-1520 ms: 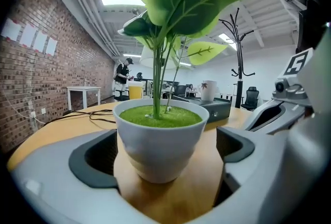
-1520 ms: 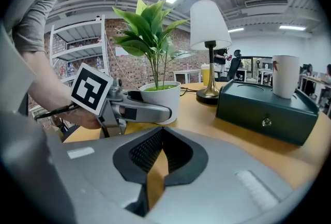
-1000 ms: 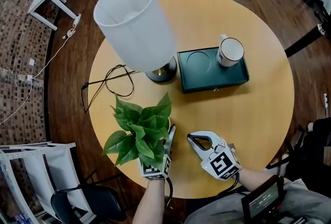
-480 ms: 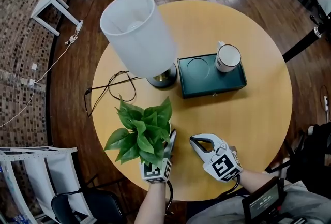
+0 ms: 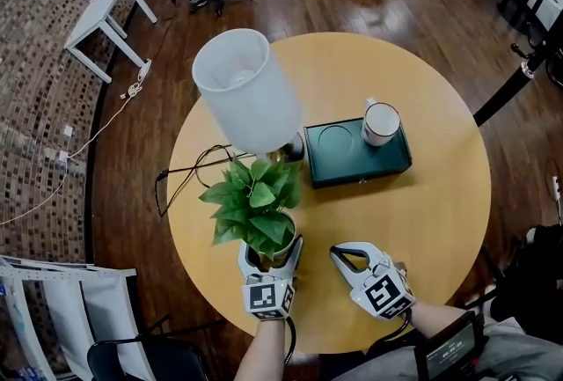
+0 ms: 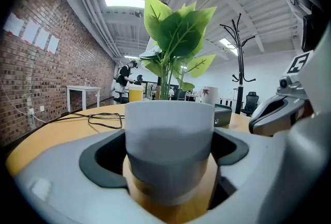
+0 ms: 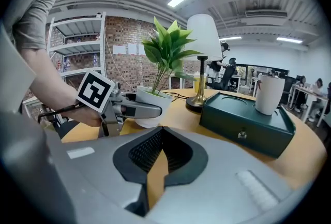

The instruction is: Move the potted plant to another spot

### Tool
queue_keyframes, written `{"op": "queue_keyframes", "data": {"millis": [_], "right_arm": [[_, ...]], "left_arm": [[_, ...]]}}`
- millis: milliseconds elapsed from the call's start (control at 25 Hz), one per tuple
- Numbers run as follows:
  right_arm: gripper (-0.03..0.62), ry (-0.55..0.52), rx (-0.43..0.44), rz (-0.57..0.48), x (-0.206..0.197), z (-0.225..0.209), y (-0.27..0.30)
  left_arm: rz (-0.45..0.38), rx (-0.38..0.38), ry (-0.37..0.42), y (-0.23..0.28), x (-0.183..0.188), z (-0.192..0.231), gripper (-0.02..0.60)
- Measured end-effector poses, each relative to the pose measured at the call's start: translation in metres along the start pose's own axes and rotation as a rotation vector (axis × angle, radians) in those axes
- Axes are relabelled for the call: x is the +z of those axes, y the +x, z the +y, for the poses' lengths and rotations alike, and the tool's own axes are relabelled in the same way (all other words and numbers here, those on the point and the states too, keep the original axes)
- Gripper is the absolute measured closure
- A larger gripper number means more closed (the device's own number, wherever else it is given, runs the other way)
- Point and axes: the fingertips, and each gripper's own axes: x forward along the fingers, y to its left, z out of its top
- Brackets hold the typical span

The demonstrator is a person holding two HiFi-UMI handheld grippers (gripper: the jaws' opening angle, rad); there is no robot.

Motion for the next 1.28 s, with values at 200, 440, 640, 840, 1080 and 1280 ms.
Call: {"op": "queue_keyframes", "data": {"millis": [200,440,640,840,1080,1280], "right_arm": [[0.585,-0.002,-0.002,-0.004,0.003,-0.003,-0.002],[0.585,-0.007,0.007,-0.003,0.003,0.002,-0.002],[0.585,-0.008,0.004,0.005,-0.001,0.001,0.0],[0.585,-0.011,0.01,0.005,0.0,0.004,0.003],[0.585,-0.017,0.019,0.008,0.001,0.008,0.002],[0.585,-0.018,0.015,0.014,-0.002,0.007,0.002]], "left_arm": [[-0.005,0.006,-0.005,0.0,0.004,-0.003,0.092],[0.008,0.005,-0.004,-0.005,0.0,-0.001,0.092],[0.01,-0.005,0.004,-0.01,-0.004,-0.002,0.091],[0.056,-0.015,0.019,-0.015,-0.02,-0.006,0.092],[0.061,-0.019,0.017,-0.016,-0.019,-0.007,0.098],[0.05,-0.023,0.009,-0.017,-0.018,-0.006,0.1]]}}
